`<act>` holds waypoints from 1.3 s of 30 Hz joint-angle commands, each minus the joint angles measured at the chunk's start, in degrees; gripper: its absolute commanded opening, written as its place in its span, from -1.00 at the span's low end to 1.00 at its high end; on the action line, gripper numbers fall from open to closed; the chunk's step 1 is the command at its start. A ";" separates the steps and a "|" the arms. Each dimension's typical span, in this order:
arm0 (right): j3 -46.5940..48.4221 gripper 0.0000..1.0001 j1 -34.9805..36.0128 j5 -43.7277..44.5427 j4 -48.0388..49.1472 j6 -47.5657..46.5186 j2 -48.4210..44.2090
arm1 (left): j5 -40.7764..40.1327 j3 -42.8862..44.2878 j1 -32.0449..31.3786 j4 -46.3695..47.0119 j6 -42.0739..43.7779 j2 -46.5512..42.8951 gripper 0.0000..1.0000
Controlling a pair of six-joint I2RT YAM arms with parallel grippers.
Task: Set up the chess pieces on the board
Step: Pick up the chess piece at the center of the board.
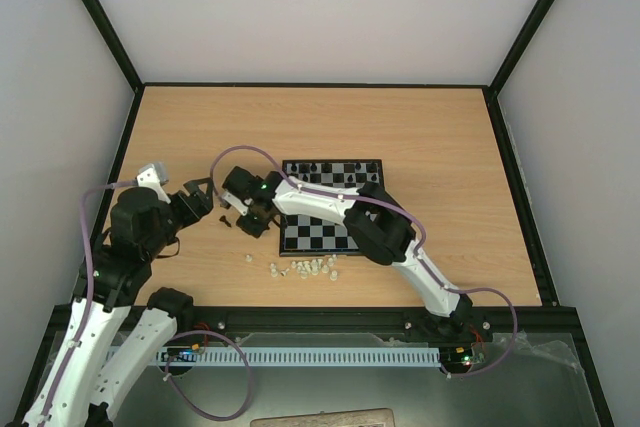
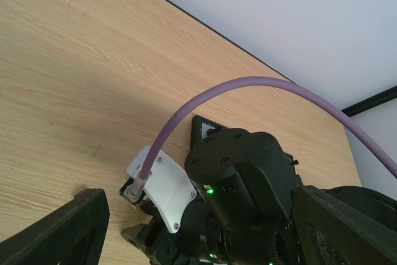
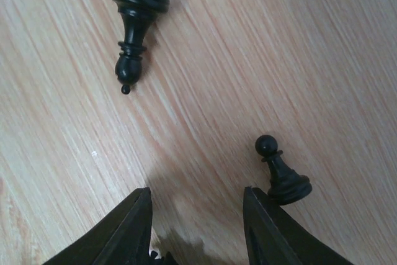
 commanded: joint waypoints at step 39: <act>-11.85 -0.25 -0.24 3.55 -5.13 -0.71 -6.43 | 2.77 -2.95 0.26 3.62 0.73 1.97 0.68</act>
